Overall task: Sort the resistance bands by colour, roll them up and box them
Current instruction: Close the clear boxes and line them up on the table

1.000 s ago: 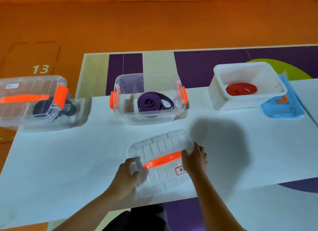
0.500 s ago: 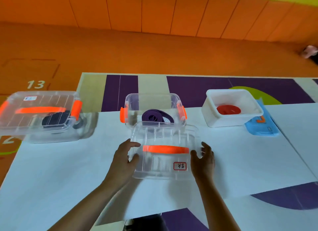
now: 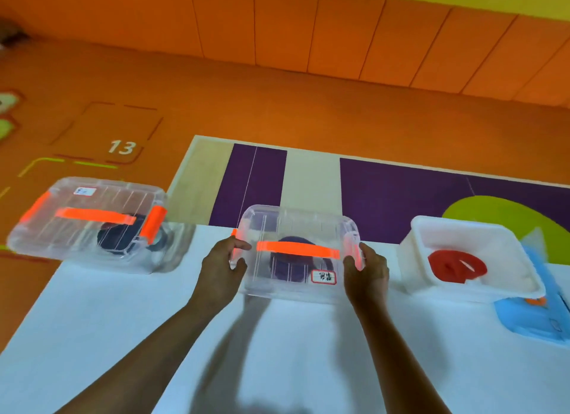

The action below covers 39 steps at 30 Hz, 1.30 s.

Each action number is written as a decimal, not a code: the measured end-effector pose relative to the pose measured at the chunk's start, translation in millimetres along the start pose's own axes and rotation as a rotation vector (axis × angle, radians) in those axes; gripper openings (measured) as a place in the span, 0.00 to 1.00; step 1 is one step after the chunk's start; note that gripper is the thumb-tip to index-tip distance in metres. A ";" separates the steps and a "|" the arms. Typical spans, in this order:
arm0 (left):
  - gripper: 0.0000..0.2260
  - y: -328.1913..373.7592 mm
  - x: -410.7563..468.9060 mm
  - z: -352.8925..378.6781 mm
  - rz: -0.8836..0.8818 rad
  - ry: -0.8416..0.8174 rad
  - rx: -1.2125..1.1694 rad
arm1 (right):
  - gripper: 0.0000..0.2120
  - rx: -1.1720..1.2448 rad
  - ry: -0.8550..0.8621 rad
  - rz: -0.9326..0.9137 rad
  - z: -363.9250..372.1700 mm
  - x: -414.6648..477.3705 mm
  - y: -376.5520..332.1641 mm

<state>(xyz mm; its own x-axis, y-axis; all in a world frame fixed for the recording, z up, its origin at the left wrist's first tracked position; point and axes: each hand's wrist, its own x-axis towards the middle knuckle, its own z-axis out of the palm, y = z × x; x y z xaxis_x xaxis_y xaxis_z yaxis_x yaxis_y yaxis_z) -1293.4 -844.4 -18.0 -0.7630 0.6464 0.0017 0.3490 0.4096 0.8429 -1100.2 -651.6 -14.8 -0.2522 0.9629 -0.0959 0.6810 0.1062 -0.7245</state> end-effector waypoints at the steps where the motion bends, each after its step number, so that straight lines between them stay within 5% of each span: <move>1: 0.16 -0.9 6.3 4.1 -0.009 0.014 0.016 | 0.20 -0.018 -0.021 -0.017 6.1 10.9 3.6; 4: 0.18 -5.8 18.4 13.5 -0.027 0.042 0.054 | 0.26 -0.075 -0.048 -0.056 22.0 33.9 12.9; 15: 0.17 -21.5 14.1 23.5 -0.040 -0.009 0.153 | 0.21 -0.173 0.059 -0.256 21.2 36.3 47.0; 19: 0.20 -24.5 16.0 25.2 -0.143 0.056 0.072 | 0.24 -0.112 -0.026 -0.084 19.9 35.6 40.9; 22: 0.30 -21.2 24.0 24.3 -0.556 0.045 -0.208 | 0.38 0.050 -0.180 0.227 13.3 40.4 39.2; 24: 0.33 -20.9 30.4 21.7 -0.678 -0.007 -0.311 | 0.37 0.192 -0.326 0.339 12.4 43.3 39.6; 28: 0.32 -21.8 38.2 13.2 -0.519 -0.043 -0.140 | 0.28 0.188 -0.256 0.191 14.6 38.5 40.5; 32: 0.17 -14.4 34.2 7.1 -0.269 -0.100 0.026 | 0.18 0.115 -0.098 0.039 19.3 31.7 38.0; 39: 0.23 -26.4 27.5 9.5 -0.167 -0.068 0.118 | 0.13 -0.104 0.074 -0.187 29.5 24.2 38.3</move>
<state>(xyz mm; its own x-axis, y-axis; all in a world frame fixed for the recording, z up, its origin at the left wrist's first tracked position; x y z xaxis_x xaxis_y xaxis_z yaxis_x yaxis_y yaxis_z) -1318.4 -831.3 -45.3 -0.7784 0.6036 -0.1726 0.2851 0.5849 0.7594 -1100.5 -631.6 -65.0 -0.3321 0.9393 0.0863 0.6951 0.3056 -0.6507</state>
